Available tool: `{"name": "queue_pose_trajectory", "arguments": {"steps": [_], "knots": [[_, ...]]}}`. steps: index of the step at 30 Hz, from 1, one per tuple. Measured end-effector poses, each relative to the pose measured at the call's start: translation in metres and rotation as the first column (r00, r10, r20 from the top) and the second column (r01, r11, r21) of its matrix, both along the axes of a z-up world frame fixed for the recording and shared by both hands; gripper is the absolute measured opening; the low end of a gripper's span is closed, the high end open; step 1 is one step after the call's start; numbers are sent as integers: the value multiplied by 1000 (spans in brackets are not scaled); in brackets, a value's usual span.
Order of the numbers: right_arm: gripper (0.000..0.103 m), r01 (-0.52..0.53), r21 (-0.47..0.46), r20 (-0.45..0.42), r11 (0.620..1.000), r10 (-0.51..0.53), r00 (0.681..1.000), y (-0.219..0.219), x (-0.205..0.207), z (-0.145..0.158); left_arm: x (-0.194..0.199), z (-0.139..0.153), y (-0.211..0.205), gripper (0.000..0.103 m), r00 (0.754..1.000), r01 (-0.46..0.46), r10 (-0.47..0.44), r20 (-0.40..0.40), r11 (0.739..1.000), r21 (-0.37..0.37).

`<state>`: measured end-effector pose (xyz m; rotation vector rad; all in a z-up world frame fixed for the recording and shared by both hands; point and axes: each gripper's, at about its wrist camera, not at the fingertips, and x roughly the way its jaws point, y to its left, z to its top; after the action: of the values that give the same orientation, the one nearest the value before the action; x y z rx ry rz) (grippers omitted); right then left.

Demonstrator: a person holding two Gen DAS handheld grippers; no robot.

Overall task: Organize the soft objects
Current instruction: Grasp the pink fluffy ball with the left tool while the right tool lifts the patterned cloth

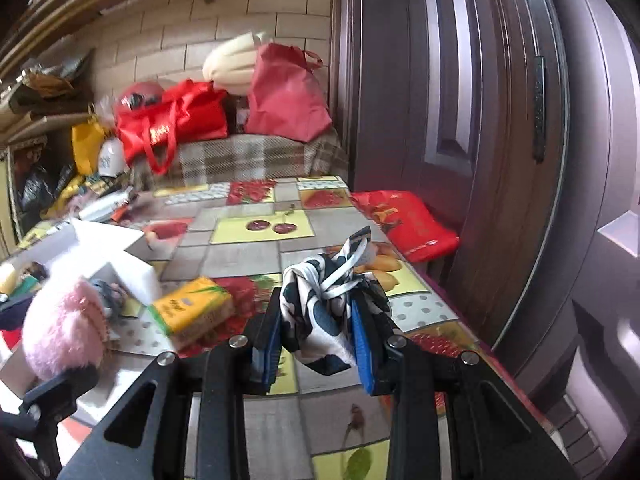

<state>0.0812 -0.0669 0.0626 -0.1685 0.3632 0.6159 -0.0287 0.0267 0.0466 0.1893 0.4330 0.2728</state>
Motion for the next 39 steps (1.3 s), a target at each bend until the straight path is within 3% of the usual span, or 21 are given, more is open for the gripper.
{"name": "queue_pose_trajectory", "arguments": {"steps": [4,9,22,28,39], "knots": [[31,-24,25,31,999,23,999,2,-15,3,-20,5,8,57,999,-15,17,34,999,-31],[31,-79,64,-8,995,79,997,14,-31,3,-43,6,15,57,998,-39,41,53,999,-38],[31,-240,39,2,970,240,971,60,-81,1,-90,5,71,57,978,-176,191,87,971,-162],[31,-273,19,1,962,273,962,73,-91,-2,-109,4,95,57,962,-245,256,91,962,-117],[31,-334,-8,26,942,334,942,97,-111,-4,-137,0,143,57,924,-361,371,92,926,-112]]}}
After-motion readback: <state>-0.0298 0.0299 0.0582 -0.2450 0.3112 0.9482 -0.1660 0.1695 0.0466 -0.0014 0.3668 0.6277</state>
